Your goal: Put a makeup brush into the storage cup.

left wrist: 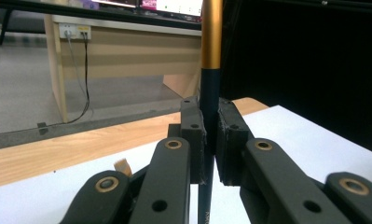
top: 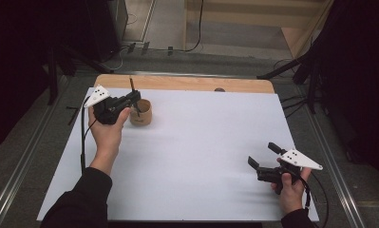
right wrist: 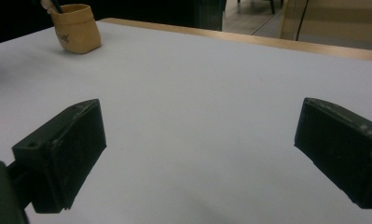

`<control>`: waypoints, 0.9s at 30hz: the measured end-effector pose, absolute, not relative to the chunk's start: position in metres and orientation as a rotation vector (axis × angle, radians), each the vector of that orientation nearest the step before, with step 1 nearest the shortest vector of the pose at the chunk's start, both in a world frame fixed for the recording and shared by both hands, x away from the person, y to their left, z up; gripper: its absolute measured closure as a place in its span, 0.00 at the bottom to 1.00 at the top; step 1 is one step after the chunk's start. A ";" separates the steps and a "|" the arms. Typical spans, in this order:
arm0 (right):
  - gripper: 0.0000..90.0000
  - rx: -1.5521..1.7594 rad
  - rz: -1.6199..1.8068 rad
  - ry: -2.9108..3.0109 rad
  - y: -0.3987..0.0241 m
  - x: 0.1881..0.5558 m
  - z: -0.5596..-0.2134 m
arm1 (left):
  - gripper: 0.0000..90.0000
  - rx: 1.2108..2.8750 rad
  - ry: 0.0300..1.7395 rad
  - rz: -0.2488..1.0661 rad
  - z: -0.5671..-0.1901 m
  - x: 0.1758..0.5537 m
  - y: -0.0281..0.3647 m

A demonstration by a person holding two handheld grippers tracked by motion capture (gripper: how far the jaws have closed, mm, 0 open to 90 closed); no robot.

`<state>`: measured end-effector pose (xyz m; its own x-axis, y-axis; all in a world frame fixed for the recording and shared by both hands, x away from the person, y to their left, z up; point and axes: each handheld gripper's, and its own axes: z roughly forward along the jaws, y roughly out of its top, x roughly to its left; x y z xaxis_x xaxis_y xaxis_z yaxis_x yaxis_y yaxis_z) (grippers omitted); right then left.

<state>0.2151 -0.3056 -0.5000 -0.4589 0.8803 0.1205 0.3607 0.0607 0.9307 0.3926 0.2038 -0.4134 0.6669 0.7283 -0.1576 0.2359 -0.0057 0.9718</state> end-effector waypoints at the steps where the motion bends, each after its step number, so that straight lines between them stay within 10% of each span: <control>1: 0.02 1.235 1.394 1.856 -0.306 0.215 -0.500 | 0.93 1.569 0.818 0.470 -0.414 0.394 0.203; 27: 0.03 1.243 1.396 1.848 -0.308 0.215 -0.501 | 0.93 1.513 0.897 0.640 -0.435 0.409 0.182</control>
